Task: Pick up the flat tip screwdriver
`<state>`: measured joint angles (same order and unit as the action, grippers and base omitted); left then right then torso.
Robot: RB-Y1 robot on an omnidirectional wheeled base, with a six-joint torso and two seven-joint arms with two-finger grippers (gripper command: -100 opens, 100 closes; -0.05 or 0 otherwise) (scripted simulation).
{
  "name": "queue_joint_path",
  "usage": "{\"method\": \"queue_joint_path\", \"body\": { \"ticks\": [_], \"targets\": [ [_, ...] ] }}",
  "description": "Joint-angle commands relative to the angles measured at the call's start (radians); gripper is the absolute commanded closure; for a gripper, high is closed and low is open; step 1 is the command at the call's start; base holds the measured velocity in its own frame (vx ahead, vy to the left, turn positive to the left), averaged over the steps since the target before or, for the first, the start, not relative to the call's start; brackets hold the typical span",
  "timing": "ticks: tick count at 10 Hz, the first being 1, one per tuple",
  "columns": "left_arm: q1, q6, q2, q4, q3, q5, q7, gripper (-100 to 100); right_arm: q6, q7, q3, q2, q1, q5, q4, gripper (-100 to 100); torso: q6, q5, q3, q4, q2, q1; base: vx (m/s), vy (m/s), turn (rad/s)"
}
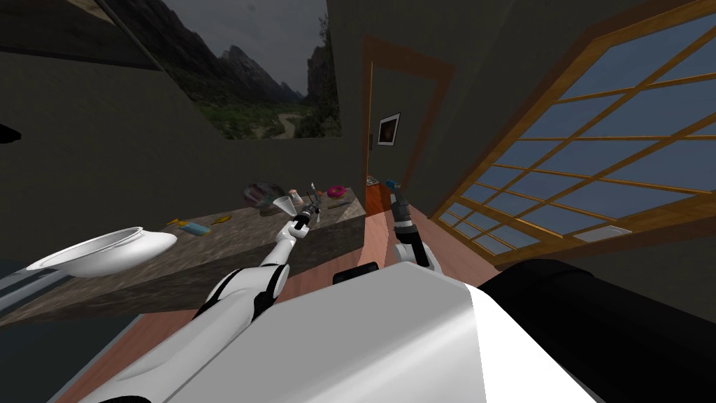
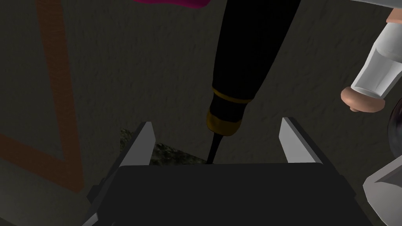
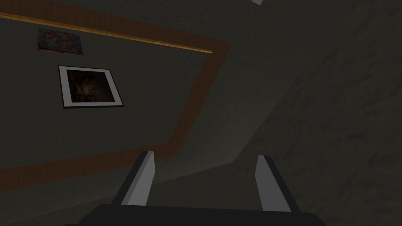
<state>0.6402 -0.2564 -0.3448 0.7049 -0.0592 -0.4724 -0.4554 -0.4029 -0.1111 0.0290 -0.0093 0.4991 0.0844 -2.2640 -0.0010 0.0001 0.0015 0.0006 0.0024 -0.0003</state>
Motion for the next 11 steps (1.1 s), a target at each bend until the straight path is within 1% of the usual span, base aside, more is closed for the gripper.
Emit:
{"method": "queue_joint_path", "body": {
  "ticks": [1,2,6,7,8,9,10,11],
  "targets": [
    [0.000,0.000,0.000,0.000,0.000,0.000,0.000,-100,0.000,0.000,0.000,0.000,0.000,0.000,0.000,0,0.000,0.000,0.000,0.000,0.000,0.000,-0.011,0.004,-0.006],
    [0.002,0.001,0.000,-0.002,0.000,0.000,0.000,100,0.000,0.000,0.000,0.000,0.000,0.000,0.000,0,0.000,0.000,-0.001,0.000,-0.001,-0.001,0.000,0.000,0.000],
    [0.002,0.001,-0.001,-0.002,-0.001,-0.001,-0.002,100,0.000,0.000,0.000,0.000,0.000,0.000,0.000,0,0.000,0.001,-0.002,-0.001,-0.003,-0.001,0.000,0.000,0.000],
    [0.002,0.001,-0.001,-0.002,-0.001,-0.001,-0.002,0,0.000,0.000,0.000,0.000,0.000,0.000,0.000,0,0.000,0.001,-0.002,-0.001,-0.003,0.000,0.000,0.000,0.000],
    [-0.048,0.008,-0.024,0.048,0.021,0.006,0.019,100,0.000,0.000,0.000,0.000,0.000,0.000,0.000,0,0.000,0.001,-0.002,-0.001,-0.003,0.000,0.064,-0.032,-0.145],
    [-0.066,0.008,-0.024,0.052,0.021,0.006,0.019,100,0.000,0.000,0.000,0.000,0.000,0.000,0.000,0,0.000,0.001,-0.004,-0.001,-0.006,-0.001,0.094,-0.046,-0.056],
    [-0.092,0.008,-0.024,0.083,0.021,0.006,0.019,100,0.000,0.000,0.000,0.000,0.000,0.000,0.000,0,0.000,0.001,-0.005,-0.002,-0.008,-0.002,0.059,-0.027,0.023],
    [-0.121,0.020,-0.047,0.116,0.042,0.011,0.038,100,0.000,0.000,0.000,0.000,0.000,0.000,0.000,0,0.000,0.002,-0.006,-0.004,-0.008,-0.001,0.085,-0.034,-0.119]
  ]
}}
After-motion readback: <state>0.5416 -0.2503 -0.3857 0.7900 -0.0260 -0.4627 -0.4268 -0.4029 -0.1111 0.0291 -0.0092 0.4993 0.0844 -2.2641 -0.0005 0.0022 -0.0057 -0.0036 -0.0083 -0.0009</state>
